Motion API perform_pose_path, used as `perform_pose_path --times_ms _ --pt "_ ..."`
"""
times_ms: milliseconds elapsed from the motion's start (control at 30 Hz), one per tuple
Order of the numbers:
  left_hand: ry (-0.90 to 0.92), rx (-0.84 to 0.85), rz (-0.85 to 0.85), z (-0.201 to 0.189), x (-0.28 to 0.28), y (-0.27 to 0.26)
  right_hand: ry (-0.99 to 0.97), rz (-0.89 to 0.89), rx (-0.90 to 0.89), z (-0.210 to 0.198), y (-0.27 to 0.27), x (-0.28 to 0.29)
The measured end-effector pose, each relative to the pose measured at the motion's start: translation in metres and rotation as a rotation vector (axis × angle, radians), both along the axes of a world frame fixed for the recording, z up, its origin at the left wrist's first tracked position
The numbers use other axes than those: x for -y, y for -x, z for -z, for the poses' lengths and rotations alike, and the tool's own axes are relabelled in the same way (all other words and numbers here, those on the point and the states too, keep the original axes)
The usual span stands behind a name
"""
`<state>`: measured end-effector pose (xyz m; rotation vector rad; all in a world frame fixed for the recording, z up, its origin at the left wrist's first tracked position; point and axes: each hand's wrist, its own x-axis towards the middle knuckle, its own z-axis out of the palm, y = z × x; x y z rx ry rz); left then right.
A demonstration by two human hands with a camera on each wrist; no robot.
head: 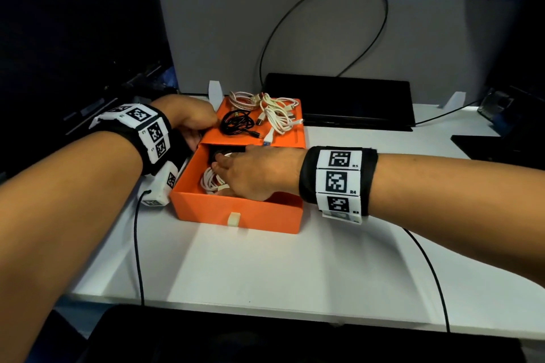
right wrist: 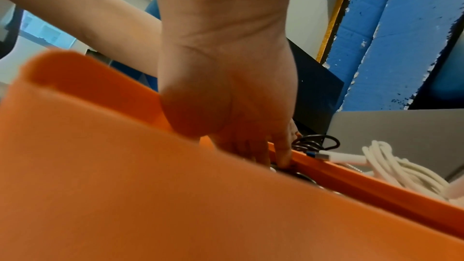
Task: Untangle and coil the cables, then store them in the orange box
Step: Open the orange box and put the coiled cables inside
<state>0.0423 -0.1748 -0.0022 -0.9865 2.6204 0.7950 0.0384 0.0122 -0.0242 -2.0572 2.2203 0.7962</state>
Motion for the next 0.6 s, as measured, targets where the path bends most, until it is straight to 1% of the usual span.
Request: perform_pose_path --times_ms 67,100,167,200,267,333,367,433,533,600 --pt "0.004 -0.001 0.012 0.002 0.001 0.000 0.057 -0.062 -0.042 0.000 0.002 0.002" --pt "0.005 -0.004 0.014 0.002 0.002 0.000 0.099 -0.093 -0.032 -0.003 0.003 0.002" --pt "-0.009 -0.001 0.024 0.003 0.005 0.001 0.219 -0.113 0.078 -0.015 0.010 0.001" --pt "-0.021 -0.001 0.029 0.003 0.006 0.002 0.310 -0.111 0.146 -0.023 0.015 0.000" --pt "-0.043 -0.005 0.031 0.003 0.008 0.003 0.545 -0.048 0.216 -0.042 0.033 -0.004" --pt "-0.052 -0.001 0.029 0.002 0.008 0.003 0.733 0.137 0.226 -0.058 0.057 -0.012" --pt "-0.050 0.005 0.030 0.002 0.008 0.004 0.763 0.241 0.208 -0.061 0.069 -0.017" --pt "-0.042 0.011 0.027 0.002 0.009 0.005 0.698 0.385 0.154 -0.054 0.087 -0.023" --pt "-0.031 0.009 0.017 0.003 0.009 0.007 0.581 0.431 0.148 -0.034 0.098 -0.022" --pt "-0.032 0.012 0.014 0.002 0.009 0.007 0.585 0.442 0.224 -0.031 0.103 -0.023"
